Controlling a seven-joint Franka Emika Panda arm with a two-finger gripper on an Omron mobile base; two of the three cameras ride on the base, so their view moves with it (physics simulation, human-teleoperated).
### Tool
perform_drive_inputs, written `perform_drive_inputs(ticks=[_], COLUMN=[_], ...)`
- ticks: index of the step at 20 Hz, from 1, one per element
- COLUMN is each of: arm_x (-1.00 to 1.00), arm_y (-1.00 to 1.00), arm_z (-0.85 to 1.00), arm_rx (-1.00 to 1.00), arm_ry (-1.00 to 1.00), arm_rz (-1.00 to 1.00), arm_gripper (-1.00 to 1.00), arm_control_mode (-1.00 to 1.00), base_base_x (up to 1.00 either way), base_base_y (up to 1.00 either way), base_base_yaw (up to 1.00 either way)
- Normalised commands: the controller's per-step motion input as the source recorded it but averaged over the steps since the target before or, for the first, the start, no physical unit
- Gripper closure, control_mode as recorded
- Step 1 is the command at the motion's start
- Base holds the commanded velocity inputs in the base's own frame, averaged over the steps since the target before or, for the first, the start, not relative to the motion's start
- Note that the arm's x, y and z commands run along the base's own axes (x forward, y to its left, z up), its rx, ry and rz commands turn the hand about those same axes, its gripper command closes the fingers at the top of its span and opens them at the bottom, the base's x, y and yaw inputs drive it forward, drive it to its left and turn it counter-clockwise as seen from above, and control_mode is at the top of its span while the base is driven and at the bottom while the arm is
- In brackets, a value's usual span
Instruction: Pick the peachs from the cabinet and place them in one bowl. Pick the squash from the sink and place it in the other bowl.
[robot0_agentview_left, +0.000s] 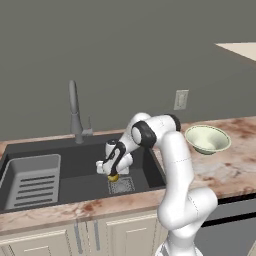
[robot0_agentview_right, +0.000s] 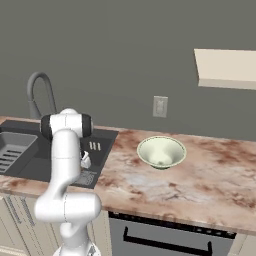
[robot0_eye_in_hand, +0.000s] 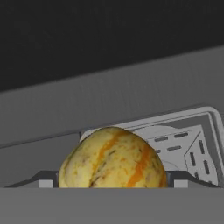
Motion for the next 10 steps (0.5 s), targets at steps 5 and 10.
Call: perform_drive_inputs(ticks=[5, 10], arm_x=[-0.7, -0.63], arm_y=[0.0, -0.22], arm_z=[0.95, 0.99], arm_rx=[0.0, 0.01], arm_ry=[-0.23, -0.23], arm_rz=[0.01, 0.0], arm_gripper=[1.0, 1.0], arm_control_mode=[-1.0, -1.0], base_base_x=[0.0, 0.0], base_base_y=[0.0, 0.0], base_base_yaw=[0.0, 0.0])
